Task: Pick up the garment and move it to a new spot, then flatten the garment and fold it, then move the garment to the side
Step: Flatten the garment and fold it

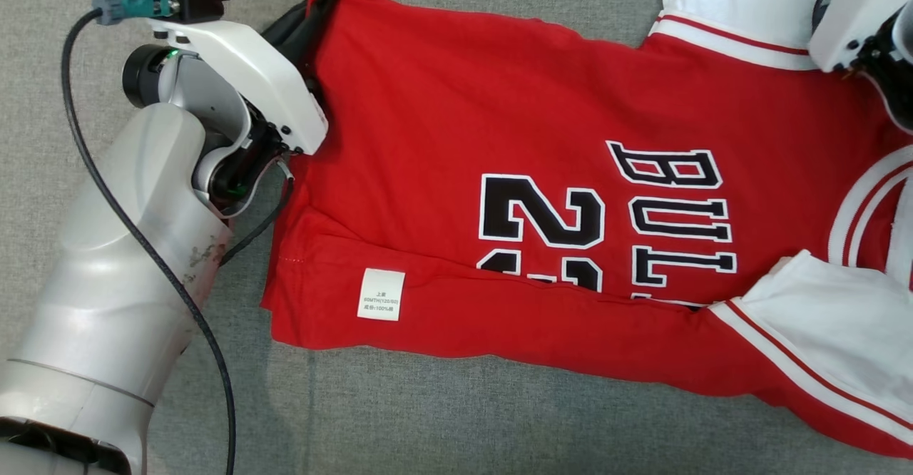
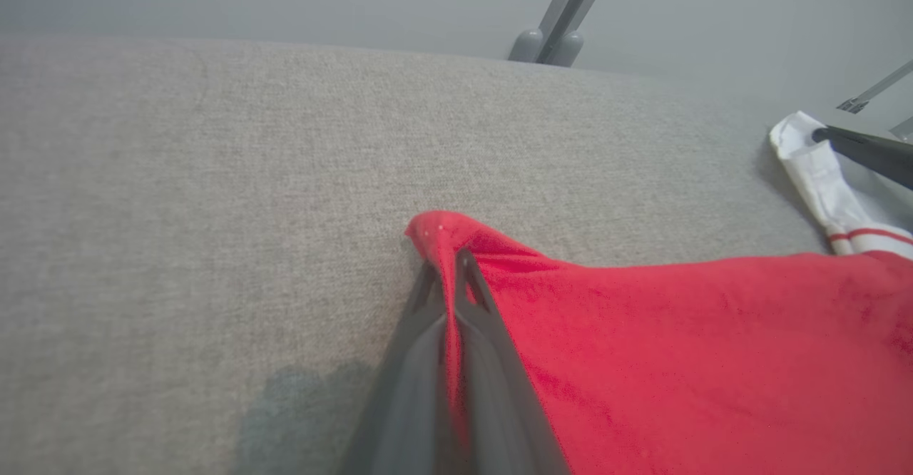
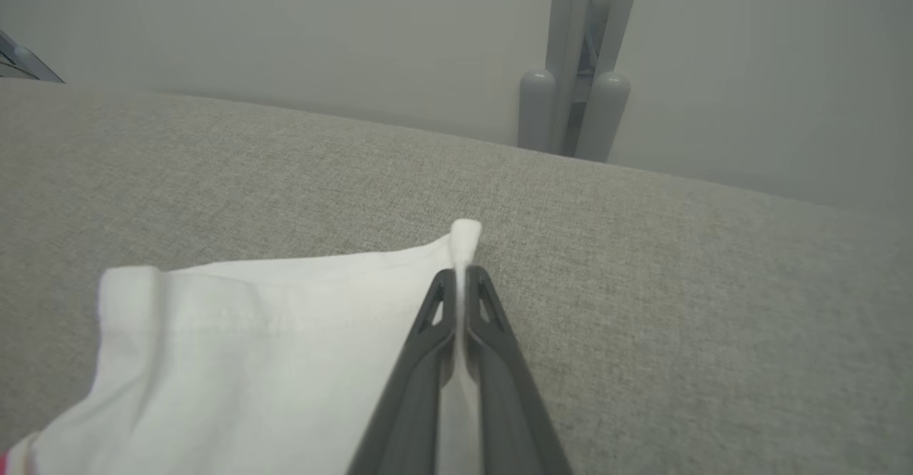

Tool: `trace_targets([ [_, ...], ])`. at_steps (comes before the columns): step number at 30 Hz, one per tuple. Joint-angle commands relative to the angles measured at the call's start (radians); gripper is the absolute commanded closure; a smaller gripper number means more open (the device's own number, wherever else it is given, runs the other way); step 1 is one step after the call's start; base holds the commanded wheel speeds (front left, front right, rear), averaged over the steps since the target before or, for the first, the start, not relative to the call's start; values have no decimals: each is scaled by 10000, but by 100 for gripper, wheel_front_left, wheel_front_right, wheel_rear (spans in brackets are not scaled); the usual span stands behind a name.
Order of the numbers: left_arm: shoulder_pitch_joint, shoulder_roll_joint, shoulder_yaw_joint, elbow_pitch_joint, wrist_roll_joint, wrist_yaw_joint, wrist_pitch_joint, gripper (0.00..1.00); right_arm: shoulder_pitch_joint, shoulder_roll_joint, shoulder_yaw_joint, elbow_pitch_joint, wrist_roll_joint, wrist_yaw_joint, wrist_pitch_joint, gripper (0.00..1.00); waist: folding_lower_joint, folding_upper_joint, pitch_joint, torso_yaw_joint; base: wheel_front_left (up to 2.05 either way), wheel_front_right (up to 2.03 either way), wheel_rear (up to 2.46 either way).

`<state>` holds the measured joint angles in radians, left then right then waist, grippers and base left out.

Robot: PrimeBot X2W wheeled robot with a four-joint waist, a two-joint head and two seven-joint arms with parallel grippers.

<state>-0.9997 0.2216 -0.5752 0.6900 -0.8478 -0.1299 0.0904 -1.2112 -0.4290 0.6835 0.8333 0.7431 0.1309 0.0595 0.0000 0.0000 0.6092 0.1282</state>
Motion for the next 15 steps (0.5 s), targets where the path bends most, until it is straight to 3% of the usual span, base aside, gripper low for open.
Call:
trace_targets([
  [1, -56, 159, 39, -28, -90, -5, -93, 100, -171, -139, -16, 12, 184, -2, -293, 100, 0, 0, -97, -58, 0, 0, 0],
  [10, 302, 800, 322, -492, -666, -6, -323, 100, -183, -824, 46, -585, 1173, -2, -1795, 100, 0, 0, -649, -435, 0, 0, 0],
  [15, 611, 1098, 472, -936, -889, 86, -156, 100, 134, -1087, 247, -1004, 1574, -2, -2001, 100, 0, 0, -852, -624, 0, 0, 0],
])
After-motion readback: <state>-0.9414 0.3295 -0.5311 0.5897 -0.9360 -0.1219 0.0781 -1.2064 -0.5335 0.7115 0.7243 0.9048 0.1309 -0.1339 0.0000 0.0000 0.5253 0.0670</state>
